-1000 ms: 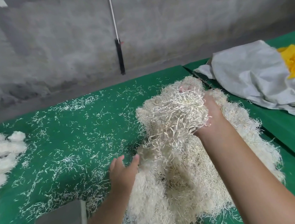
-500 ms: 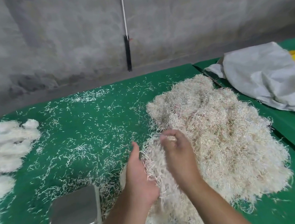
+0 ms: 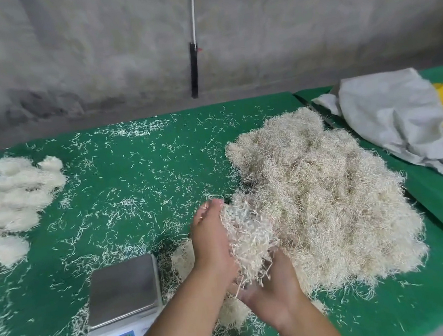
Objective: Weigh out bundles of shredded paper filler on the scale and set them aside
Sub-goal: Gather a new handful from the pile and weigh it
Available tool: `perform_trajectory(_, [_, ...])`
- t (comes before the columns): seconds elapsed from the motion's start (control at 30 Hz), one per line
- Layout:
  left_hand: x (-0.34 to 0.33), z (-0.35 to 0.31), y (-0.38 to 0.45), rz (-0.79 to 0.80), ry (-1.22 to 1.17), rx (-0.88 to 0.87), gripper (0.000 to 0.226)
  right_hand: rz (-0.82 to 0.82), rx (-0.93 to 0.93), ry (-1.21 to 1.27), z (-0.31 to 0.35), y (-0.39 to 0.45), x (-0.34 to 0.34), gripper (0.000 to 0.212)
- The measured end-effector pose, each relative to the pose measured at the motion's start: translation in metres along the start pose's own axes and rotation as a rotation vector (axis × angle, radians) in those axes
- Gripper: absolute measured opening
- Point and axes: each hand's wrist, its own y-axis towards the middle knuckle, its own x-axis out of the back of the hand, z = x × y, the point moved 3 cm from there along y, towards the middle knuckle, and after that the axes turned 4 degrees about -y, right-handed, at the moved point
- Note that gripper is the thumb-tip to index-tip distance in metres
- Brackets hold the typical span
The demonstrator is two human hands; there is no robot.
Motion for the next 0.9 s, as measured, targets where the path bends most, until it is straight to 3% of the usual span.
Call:
perform_trajectory(0.03, [0.003,0.001,-0.006,0.04,0.128,-0.092,0.025,0.1,-0.017,0.039,-0.003,-0.005,-0.005,0.048])
perform_trajectory(0.1, [0.014,0.011,-0.018,0.184,0.443,-0.27,0.038,0.241,0.005,0.079,-0.001,-0.017,-0.018,0.06])
perform_trajectory(0.17, [0.023,0.026,-0.033,0.301,0.906,-0.508,0.054,0.247,0.096,-0.021,0.001,-0.019,-0.027,0.064])
perform_trajectory(0.23, [0.033,0.039,-0.04,0.223,1.316,-0.765,0.067,0.172,0.098,-0.135,-0.006,-0.015,-0.024,0.079])
perform_trajectory(0.37, [0.044,0.029,-0.039,0.215,1.433,-0.689,0.068,0.028,0.165,-0.321,-0.023,-0.01,-0.023,0.063])
perform_trajectory(0.43, [0.05,0.029,-0.039,0.31,1.282,-0.587,0.054,-0.05,0.227,-0.383,-0.023,-0.009,-0.026,0.055])
perform_trajectory(0.53, [0.059,0.019,-0.051,0.388,0.642,-0.083,0.018,-0.069,0.275,-0.347,-0.008,-0.008,-0.037,0.055])
perform_trajectory(0.57, [0.065,0.018,-0.054,0.362,0.471,0.073,0.015,-0.08,0.281,-0.357,-0.002,-0.009,-0.042,0.058])
perform_trajectory(0.7, [0.093,0.026,-0.05,0.213,-0.089,0.54,0.058,-0.042,0.274,-0.501,-0.005,-0.011,-0.064,0.051])
perform_trajectory(0.77, [0.098,0.021,-0.048,0.18,-0.252,0.65,0.067,-0.012,0.281,-0.602,-0.021,-0.008,-0.072,0.049])
perform_trajectory(0.83, [0.102,0.011,-0.045,0.091,-0.299,0.63,0.062,-0.023,0.355,-0.773,-0.04,-0.005,-0.074,0.024])
perform_trajectory(0.9, [0.104,0.007,-0.043,-0.032,-0.308,0.57,0.051,-0.031,0.568,-1.017,-0.053,-0.004,-0.074,0.026])
